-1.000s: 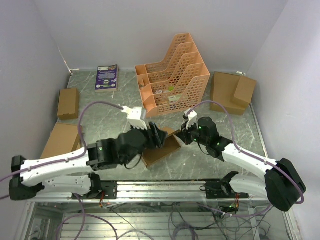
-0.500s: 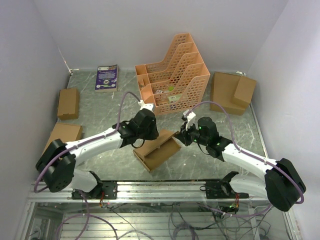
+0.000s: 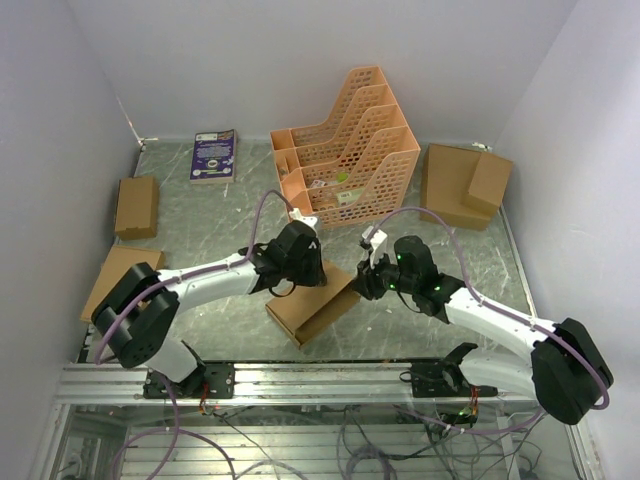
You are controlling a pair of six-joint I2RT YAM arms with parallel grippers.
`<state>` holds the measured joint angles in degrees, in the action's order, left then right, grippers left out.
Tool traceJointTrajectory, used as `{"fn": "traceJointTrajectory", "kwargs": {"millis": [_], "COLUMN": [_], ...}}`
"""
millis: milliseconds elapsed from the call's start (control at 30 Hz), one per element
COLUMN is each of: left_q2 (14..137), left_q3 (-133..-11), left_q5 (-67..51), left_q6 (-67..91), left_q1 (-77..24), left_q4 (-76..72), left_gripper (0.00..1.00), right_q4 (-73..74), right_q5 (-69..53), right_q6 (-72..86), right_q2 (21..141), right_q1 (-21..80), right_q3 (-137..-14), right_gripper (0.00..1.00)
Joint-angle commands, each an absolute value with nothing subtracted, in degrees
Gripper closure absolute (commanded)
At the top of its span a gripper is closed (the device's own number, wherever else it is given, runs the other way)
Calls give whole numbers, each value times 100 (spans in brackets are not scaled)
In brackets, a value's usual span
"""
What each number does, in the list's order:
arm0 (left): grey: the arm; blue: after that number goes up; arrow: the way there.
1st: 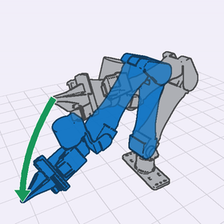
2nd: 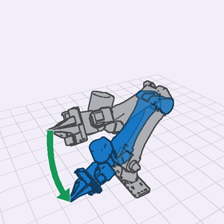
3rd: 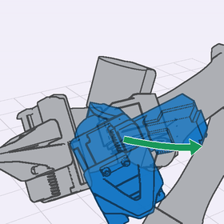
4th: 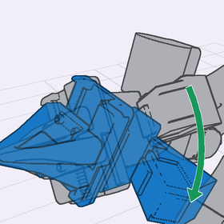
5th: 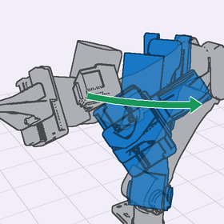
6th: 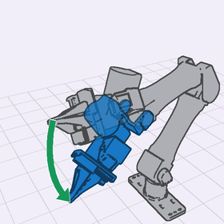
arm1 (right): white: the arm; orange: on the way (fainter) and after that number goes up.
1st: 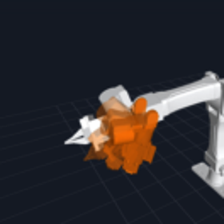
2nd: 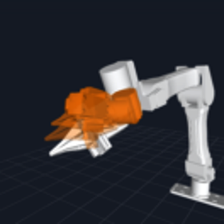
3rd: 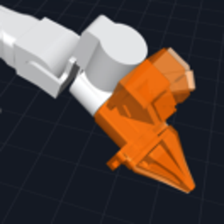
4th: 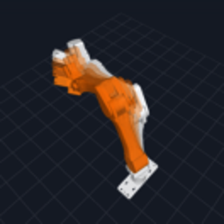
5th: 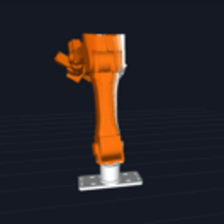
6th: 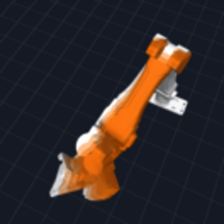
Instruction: Fold the paper box
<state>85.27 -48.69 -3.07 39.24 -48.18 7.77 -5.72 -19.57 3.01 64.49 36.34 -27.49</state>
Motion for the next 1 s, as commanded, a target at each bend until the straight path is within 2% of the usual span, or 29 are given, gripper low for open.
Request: {"fn": "traceJointTrajectory", "kwargs": {"millis": [0, 133, 300, 433, 567, 600, 633, 700, 767, 800, 867, 967], "left_q2": [8809, 8932, 9089, 9179, 9280, 9300, 9321, 9342, 9342, 9343, 9320, 9262], "left_q3": [-4771, -4752, -4712, -4678, -4679, -4688, -4699, -4712, -4712, -4725, -4728, -4684], "left_q5": [-693, -672, -685, -661, -692, -694, -687, -669, -669, -664, -631, -612], "left_q6": [3870, 3847, 3832, 3832, 3817, 3815, 3805, 3797, 3799, 3785, 3764, 3762], "left_q1": [-4825, -4825, -4821, -4817, -4820, -4818, -4821, -4820, -4817, -4823, -4824, -4820], "left_q4": [701, 720, 716, 696, 670, 670, 675, 684, 683, 710, 751, 732], "left_gripper": [78, 79, 79, 79, 79, 79, 79, 79, 79, 79, 79, 79], "right_q4": [-225, 410, 1569, 2591, 3593, 3760, 3796, 3781, 3805, 3775, 3554, 3117], "right_q5": [-2241, -1968, -2019, -2370, -3605, -3968, -4247, -4522, -4623, -4697, -4627, -4349], "right_q6": [-185, -751, -2062, -3290, -4216, -4415, -4421, -4329, -4320, -4306, -4149, -3817], "right_q2": [6195, 6033, 5604, 5289, 5410, 5592, 5868, 6589, 7300, 7581, 7912, 8188], "right_q1": [3653, 3641, 3473, 3262, 3243, 3261, 3306, 3436, 3570, 3592, 3601, 3609], "right_q3": [-2987, -3195, -3713, -4095, -4425, -4462, -4485, -4623, -4818, -4904, -4964, -4947], "right_gripper": [60, 35, 17, 14, 15, 17, 23, 45, 76, 87, 97, 100]}}
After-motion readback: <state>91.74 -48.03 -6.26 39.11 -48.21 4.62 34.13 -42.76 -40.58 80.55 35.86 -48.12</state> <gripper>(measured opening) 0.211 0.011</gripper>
